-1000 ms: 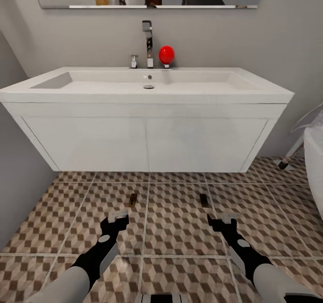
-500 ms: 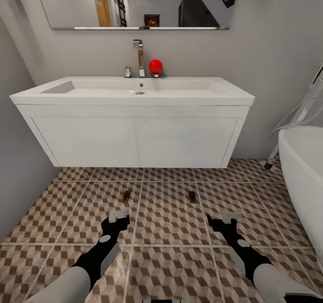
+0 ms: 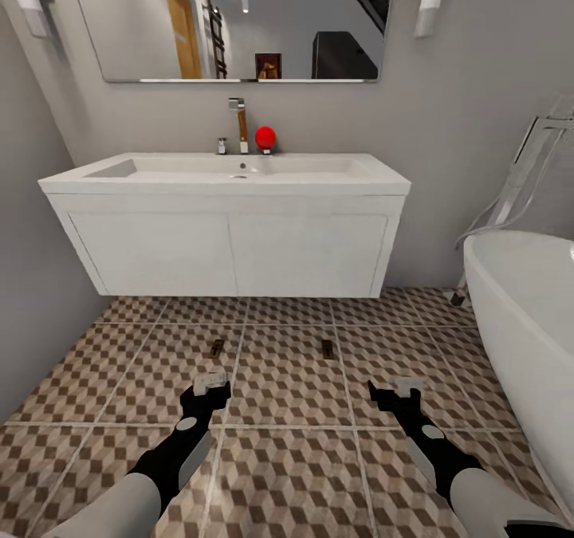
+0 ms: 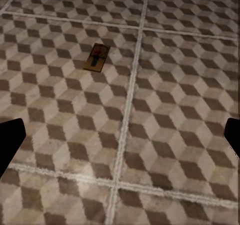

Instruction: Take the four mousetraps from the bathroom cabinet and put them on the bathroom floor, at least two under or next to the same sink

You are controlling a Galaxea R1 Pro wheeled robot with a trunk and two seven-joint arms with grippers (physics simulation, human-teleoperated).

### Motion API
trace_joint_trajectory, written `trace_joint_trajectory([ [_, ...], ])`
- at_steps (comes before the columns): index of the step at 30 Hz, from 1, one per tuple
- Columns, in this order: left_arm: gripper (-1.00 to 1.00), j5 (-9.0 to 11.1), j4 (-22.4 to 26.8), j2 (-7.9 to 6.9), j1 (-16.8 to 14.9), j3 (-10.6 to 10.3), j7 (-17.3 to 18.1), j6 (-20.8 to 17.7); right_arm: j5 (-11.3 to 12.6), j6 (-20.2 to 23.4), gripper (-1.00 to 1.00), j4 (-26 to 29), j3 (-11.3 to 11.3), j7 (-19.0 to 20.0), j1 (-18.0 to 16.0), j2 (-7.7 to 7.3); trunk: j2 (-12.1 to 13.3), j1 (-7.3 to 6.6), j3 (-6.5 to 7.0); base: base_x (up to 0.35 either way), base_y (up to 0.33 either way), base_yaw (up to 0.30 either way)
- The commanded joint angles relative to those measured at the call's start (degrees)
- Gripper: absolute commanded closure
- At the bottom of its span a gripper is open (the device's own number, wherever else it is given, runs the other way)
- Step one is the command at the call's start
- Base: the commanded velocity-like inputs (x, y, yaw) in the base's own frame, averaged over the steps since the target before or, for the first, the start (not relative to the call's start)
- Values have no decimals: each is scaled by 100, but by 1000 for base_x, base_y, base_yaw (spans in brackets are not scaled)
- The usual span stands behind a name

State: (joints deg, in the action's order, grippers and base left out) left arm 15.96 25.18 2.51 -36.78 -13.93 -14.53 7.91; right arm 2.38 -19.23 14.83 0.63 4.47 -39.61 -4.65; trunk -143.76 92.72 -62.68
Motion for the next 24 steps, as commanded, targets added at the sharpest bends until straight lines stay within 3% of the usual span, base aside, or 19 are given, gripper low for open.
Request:
trace_joint_trajectory([
  [1, -100, 56, -4, -4, -4, -48, -41, 26, 26, -19, -100, -7, 8, 36, -3, -1, 0, -4, 18, -38, -27, 0],
  [16, -100, 56, -4, -4, -6, -48, -41, 26, 26, -19, -100, -7, 8, 36, -3, -1, 20, -43, 350, -13, -7, 0],
  [24, -100, 56, -4, -4, -5, -48, -41, 26, 26, -19, -100, -7, 3, 36, -3, -1, 31, -63, 528, -222, 0, 0],
])
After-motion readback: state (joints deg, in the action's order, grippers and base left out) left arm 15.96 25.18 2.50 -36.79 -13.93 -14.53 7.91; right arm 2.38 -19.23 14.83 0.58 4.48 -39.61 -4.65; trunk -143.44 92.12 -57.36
